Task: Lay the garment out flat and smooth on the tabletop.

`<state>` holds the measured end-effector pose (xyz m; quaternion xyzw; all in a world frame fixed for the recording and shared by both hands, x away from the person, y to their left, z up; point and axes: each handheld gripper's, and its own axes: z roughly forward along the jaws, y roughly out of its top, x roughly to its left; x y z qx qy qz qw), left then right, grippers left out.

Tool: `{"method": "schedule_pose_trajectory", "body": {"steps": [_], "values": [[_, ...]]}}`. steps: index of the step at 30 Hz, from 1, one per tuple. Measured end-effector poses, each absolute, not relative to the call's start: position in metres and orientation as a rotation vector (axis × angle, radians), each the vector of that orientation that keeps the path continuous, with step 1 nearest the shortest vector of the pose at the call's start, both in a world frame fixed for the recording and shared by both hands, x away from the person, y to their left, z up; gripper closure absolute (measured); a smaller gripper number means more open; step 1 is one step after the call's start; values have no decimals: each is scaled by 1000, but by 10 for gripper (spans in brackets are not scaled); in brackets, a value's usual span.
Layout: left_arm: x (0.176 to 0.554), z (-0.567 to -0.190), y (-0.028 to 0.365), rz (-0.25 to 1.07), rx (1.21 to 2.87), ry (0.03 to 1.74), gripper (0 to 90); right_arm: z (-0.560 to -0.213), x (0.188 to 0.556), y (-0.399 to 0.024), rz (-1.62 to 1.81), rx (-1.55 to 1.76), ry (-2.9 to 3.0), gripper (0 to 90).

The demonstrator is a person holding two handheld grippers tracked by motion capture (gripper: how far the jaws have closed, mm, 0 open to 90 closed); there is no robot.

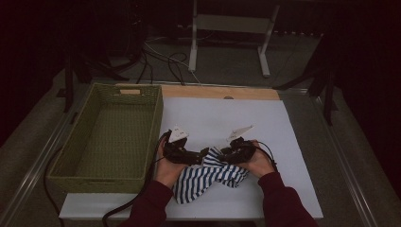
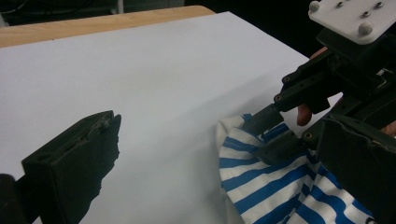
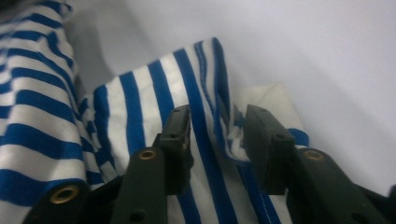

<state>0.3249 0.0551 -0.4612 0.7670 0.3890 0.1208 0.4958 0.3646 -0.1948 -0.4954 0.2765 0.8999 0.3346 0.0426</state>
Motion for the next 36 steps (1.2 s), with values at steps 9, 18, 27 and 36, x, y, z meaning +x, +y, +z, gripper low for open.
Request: {"method": "schedule_pose_trajectory", "body": {"steps": [9, 18, 27, 36], "values": [[325, -461, 56, 296, 1862, 945, 0, -489, 361, -198, 1014, 831, 2676, 897], [325, -462, 55, 292, 1865, 941, 0, -468, 359, -214, 1083, 853, 2520, 900], [325, -462, 53, 285, 1871, 940, 0, -450, 361, -233, 1115, 919, 2359, 900], [325, -464, 49, 276, 1880, 930, 0, -427, 362, -257, 1175, 994, 2202, 900]]}}
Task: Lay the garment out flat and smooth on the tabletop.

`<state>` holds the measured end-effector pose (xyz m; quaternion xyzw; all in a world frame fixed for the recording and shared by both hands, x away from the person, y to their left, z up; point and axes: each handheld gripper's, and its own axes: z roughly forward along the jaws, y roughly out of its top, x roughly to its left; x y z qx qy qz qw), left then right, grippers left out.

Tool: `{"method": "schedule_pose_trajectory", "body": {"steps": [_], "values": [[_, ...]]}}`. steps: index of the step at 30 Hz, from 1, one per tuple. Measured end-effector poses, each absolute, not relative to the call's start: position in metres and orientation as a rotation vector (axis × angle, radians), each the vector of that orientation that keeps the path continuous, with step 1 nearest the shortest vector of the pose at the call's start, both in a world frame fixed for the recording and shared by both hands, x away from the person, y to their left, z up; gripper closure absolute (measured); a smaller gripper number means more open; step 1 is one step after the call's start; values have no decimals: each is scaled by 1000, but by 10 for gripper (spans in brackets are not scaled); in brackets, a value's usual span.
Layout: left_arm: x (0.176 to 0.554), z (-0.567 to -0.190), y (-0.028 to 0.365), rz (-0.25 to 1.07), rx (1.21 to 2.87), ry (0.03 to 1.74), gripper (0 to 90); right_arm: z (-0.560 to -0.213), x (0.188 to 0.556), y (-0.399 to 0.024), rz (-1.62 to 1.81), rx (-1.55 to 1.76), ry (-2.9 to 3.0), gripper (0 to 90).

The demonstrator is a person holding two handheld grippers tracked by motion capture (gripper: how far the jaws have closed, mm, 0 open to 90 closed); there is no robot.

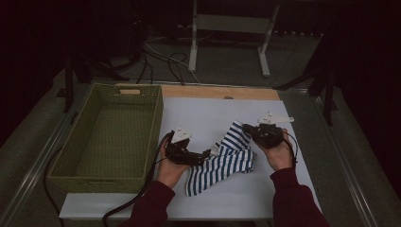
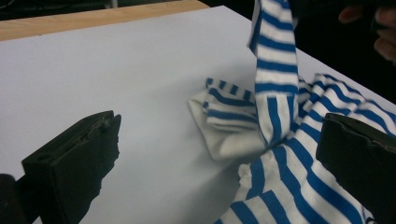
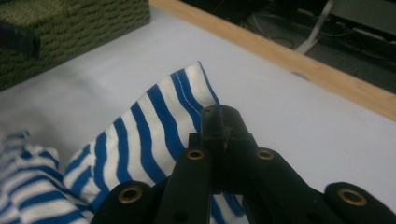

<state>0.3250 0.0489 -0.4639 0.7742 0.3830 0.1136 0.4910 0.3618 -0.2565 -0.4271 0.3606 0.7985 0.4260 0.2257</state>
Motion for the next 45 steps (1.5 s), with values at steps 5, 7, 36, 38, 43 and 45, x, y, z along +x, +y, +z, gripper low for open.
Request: {"method": "schedule_pose_trajectory", "body": {"steps": [5, 7, 36, 38, 43, 45], "values": [[326, -465, 47, 269, 1879, 931, 0, -414, 360, -263, 1193, 983, 2147, 900], [325, -465, 47, 269, 1883, 928, 0, -408, 359, -265, 1198, 986, 2120, 900], [325, -463, 45, 269, 1894, 915, 0, -421, 333, -224, 1236, 850, 2233, 900], [324, -463, 43, 266, 1898, 913, 0, -424, 327, -222, 1239, 837, 2240, 900], [324, -464, 40, 253, 1903, 902, 3, -429, 313, -223, 1246, 822, 2244, 900], [324, -464, 38, 249, 1907, 892, 18, -429, 308, -224, 1252, 819, 2241, 900]]}}
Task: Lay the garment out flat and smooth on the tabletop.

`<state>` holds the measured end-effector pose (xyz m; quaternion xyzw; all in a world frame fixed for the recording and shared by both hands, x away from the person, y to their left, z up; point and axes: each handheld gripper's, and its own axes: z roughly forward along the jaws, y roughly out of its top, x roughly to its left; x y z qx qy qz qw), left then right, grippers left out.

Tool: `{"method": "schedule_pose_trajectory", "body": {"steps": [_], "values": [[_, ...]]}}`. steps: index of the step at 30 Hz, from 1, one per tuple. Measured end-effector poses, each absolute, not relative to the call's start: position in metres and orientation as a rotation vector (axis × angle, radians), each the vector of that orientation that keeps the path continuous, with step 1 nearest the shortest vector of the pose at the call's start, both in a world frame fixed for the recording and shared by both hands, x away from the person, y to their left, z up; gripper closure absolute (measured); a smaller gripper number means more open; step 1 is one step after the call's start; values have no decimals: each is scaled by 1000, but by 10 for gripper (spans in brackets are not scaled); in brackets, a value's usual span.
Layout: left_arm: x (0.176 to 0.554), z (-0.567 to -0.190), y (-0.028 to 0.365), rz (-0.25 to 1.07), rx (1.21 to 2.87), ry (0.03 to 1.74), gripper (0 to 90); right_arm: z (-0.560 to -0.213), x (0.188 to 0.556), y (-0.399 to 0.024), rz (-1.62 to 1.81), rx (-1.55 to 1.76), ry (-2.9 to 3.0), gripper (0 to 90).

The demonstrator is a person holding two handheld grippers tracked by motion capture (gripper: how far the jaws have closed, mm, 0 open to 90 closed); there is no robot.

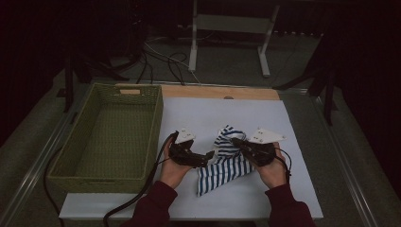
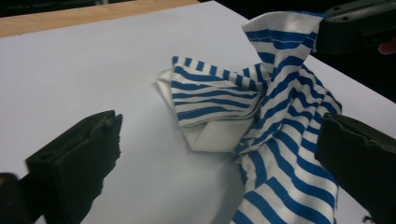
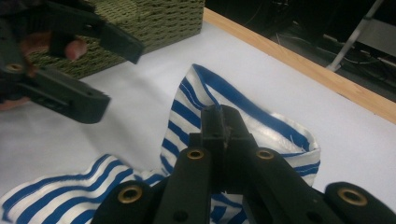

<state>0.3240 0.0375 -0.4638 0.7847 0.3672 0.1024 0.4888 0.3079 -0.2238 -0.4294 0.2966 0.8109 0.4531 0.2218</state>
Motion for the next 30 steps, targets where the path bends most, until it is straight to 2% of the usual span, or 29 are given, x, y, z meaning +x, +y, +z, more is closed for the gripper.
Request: {"method": "schedule_pose_trajectory", "body": {"steps": [7, 12, 24, 27, 30], "values": [[324, -464, 25, 208, 1919, 859, 78, -427, 301, -223, 1260, 803, 2232, 900], [323, -463, 17, 203, 1928, 847, 167, -425, 296, -220, 1269, 788, 2230, 900], [321, -463, 4, 179, 1957, 761, 585, -423, 289, -212, 1297, 747, 2243, 900], [320, -464, 1, 185, 1968, 745, 622, -423, 287, -211, 1302, 739, 2245, 900], [320, -466, -1, 194, 1996, 730, 837, -424, 286, -210, 1310, 722, 2254, 900]]}}
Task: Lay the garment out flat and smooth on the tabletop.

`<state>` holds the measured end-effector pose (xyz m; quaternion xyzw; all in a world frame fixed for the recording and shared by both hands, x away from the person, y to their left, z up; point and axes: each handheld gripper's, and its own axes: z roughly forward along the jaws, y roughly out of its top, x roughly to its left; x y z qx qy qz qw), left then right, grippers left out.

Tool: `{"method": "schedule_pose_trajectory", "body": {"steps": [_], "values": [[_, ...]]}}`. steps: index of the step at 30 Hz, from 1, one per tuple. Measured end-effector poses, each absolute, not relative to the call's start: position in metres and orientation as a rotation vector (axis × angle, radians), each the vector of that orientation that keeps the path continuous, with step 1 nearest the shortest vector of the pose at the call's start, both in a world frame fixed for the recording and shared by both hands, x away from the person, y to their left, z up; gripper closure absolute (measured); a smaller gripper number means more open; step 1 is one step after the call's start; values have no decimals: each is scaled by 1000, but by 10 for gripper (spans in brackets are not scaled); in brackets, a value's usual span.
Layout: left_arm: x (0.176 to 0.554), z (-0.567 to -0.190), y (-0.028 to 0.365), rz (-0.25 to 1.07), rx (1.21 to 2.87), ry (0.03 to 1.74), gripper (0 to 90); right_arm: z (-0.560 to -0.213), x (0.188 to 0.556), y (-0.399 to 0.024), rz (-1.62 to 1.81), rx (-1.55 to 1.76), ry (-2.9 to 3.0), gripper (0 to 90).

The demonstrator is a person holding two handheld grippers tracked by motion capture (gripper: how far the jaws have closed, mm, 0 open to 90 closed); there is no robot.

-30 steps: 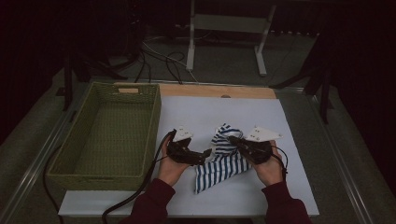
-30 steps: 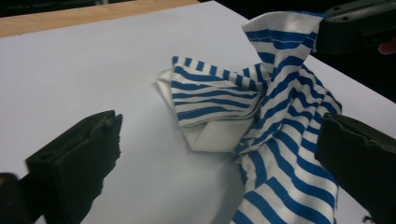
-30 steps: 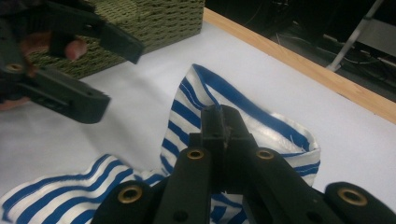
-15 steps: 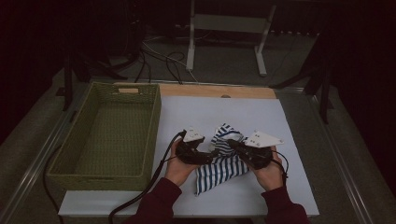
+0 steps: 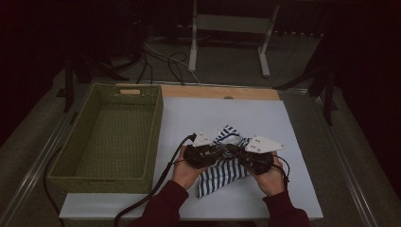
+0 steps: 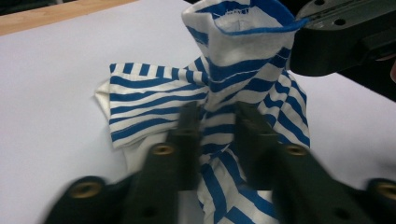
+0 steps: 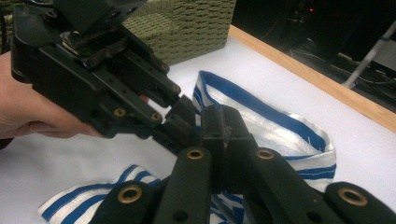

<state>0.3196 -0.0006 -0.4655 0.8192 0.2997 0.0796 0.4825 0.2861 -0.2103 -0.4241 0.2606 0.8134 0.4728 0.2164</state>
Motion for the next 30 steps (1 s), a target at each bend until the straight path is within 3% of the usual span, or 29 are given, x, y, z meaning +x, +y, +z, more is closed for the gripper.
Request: {"method": "schedule_pose_trajectory", "body": {"steps": [1, 4, 10, 15, 30], "values": [[319, -466, -1, 194, 2008, 723, 887, -425, 286, -210, 1307, 723, 2259, 899], [318, -467, -1, 188, 2027, 700, 897, -426, 286, -213, 1309, 719, 2265, 880], [315, -470, -3, 183, 2057, 678, 898, -417, 287, -220, 1383, 723, 2225, 655], [311, -474, -3, 182, 2080, 659, 900, -409, 294, -225, 1389, 770, 2175, 558], [294, -493, -2, 148, 2140, 622, 899, -424, 336, -236, 1235, 954, 2147, 513]]}}
